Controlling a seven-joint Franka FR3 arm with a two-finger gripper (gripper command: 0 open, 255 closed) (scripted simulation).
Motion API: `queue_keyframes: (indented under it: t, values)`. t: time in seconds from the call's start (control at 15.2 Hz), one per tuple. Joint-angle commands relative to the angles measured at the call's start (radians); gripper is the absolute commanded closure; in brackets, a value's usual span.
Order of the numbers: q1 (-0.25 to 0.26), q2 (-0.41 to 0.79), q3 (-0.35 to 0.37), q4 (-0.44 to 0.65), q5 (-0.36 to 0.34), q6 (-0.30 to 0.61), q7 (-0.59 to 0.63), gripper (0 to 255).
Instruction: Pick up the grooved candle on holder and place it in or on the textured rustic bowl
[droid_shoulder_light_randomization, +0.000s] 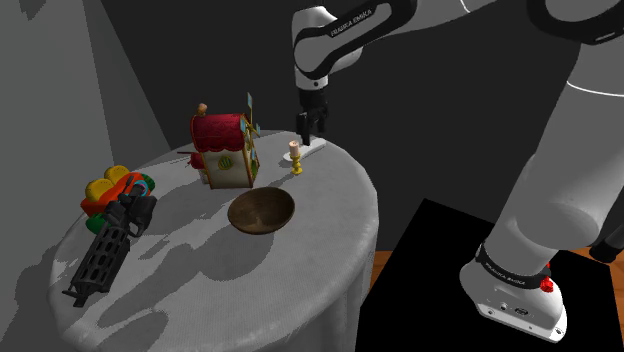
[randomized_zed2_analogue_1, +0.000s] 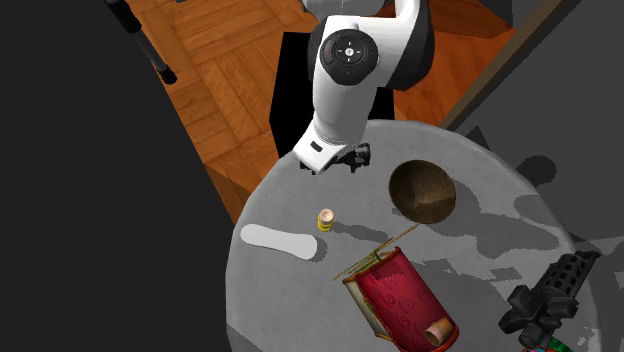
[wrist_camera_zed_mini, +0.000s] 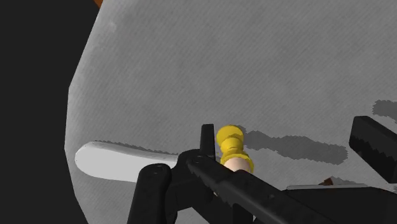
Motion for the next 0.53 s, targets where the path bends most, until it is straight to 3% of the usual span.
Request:
queue_keyframes:
  t: [0.0,0.33,0.46]
  values:
    - [0.0,0.082,-0.001,0.078,-0.004,0.01,0.001,0]
    - [-0.002,0.279,-0.004,0.29,-0.012,0.008,-0.001,0]
    - [-0.002,0.295,-0.005,0.297,-0.012,0.018,-0.001,0]
